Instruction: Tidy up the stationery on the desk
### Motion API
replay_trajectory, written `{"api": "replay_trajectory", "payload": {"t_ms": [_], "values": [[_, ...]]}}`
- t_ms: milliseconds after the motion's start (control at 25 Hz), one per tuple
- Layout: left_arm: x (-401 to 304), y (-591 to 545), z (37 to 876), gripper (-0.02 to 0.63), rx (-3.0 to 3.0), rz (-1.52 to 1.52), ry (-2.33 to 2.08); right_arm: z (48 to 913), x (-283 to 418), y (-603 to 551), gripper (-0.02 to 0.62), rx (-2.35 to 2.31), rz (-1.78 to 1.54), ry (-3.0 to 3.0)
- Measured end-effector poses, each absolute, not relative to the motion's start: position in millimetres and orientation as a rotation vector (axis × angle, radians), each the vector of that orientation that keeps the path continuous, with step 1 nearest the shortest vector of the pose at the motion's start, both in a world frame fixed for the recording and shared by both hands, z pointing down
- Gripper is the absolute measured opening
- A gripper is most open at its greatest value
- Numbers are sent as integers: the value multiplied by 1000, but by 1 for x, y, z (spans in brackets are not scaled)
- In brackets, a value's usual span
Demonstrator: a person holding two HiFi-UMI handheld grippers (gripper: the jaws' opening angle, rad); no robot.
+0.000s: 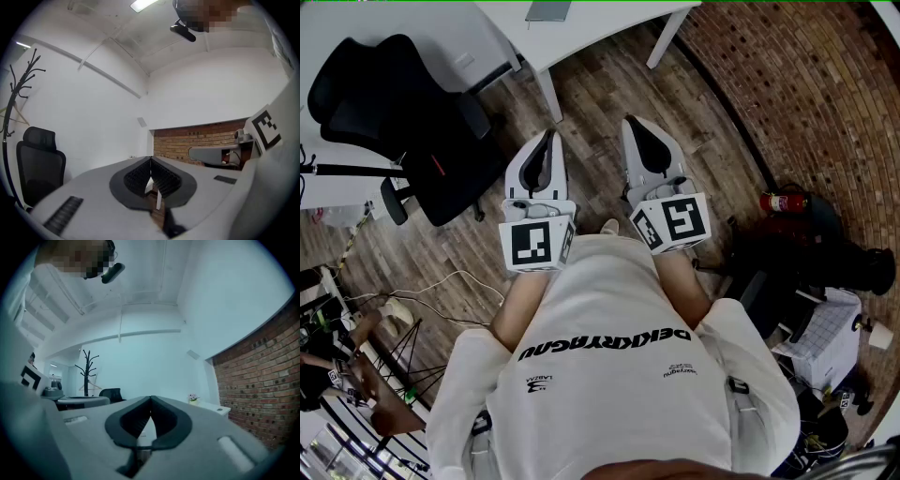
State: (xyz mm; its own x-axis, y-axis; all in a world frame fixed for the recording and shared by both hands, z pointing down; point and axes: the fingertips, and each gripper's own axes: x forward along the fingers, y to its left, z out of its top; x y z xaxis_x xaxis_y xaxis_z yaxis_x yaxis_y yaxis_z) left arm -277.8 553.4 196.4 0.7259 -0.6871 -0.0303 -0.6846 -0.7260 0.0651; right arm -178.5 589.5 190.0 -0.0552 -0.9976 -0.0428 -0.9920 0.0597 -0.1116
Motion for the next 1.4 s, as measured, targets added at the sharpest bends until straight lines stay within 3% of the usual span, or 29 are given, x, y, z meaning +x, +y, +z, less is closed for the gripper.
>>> {"api": "replay_trajectory", "payload": {"t_ms": [800,1400], "values": [[-211,534,230,-2,2840,30,-1253,221,-85,576,-6,-2084,-135,2186],[-146,294,234,-2,2769,-40,-1262,227,-28,336,-6,-2101,-168,2222]]}}
